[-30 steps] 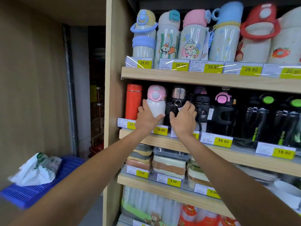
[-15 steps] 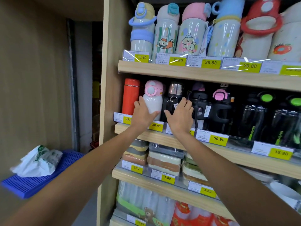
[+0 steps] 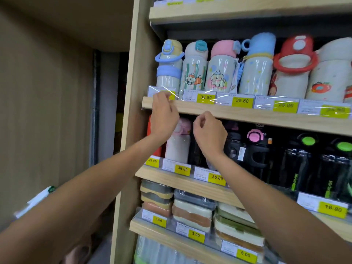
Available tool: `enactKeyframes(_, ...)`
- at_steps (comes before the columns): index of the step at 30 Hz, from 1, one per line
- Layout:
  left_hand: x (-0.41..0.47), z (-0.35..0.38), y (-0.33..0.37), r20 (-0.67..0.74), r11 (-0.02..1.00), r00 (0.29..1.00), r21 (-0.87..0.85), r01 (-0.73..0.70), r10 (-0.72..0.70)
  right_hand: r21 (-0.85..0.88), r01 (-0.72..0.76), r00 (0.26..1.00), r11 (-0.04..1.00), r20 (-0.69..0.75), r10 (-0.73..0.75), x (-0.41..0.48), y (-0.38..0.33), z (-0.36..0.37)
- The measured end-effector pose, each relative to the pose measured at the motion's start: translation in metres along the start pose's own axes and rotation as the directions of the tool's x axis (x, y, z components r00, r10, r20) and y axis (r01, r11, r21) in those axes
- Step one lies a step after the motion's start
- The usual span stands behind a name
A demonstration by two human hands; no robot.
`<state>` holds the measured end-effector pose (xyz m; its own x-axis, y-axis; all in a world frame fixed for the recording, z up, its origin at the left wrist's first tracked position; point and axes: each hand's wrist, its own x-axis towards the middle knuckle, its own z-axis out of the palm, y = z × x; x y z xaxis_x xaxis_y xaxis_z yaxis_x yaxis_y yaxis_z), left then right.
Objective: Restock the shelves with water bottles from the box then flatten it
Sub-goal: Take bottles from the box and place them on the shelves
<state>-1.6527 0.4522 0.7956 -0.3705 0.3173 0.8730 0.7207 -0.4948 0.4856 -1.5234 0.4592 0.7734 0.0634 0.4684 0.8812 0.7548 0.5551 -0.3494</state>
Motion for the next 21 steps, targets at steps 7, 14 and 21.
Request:
enactKeyframes(7, 0.062, -0.027, 0.005, 0.053, 0.999, 0.999, 0.036, -0.001, -0.001, 0.109, 0.137, 0.987, 0.985, -0.100, -0.126, 0.027, -0.051, -0.006)
enactKeyframes(14, 0.121, -0.028, -0.010, 0.302, 0.989, 0.952, -0.114, 0.099, -0.061, 0.119, 0.158, 0.987, 0.980, -0.040, -0.154, 0.091, -0.092, 0.012)
enactKeyframes(21, 0.139, -0.007, -0.031, 0.369, 0.985, 0.923, -0.082, 0.149, -0.109, -0.063, 0.119, 0.992, 0.991, 0.041, -0.116, 0.101, -0.102, 0.043)
